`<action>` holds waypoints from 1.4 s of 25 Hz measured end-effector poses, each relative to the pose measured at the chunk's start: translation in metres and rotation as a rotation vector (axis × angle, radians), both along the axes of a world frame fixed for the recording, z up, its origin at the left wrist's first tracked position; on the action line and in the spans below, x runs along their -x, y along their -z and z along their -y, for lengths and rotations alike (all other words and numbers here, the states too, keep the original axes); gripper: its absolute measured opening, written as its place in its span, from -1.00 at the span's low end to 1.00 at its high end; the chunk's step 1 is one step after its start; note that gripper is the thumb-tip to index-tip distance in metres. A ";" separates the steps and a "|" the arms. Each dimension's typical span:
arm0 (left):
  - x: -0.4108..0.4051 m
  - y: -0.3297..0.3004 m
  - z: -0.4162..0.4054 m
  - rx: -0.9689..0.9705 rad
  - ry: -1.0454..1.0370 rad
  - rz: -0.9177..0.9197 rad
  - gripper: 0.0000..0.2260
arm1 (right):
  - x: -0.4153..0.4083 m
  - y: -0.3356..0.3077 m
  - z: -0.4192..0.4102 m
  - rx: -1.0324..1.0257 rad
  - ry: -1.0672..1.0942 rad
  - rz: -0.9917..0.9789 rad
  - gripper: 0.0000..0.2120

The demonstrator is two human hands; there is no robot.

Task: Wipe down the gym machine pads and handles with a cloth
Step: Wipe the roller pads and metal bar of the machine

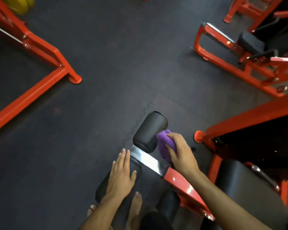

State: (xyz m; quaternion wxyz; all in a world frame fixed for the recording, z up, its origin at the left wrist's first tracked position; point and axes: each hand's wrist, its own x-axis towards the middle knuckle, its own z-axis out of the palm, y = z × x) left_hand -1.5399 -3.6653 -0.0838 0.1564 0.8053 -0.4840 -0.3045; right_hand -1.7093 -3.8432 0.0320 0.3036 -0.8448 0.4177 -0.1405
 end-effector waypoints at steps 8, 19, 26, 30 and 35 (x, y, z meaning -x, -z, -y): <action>0.017 0.069 0.063 0.082 -0.006 0.279 -0.33 | -0.072 0.157 0.078 0.337 -0.554 -0.045 -0.59; 0.048 0.082 0.059 0.131 -0.048 0.585 -0.32 | -0.079 0.168 0.124 0.509 -0.675 0.118 -0.80; 0.051 0.083 0.058 0.117 -0.066 0.720 -0.37 | -0.062 0.174 0.148 0.447 -0.232 0.218 -0.87; 0.055 0.084 0.059 0.090 -0.114 0.761 -0.37 | -0.042 0.189 0.093 0.603 -0.759 0.310 -0.68; 0.058 0.080 0.062 0.080 -0.078 0.737 -0.38 | -0.008 0.206 0.184 0.541 -0.457 0.307 -0.56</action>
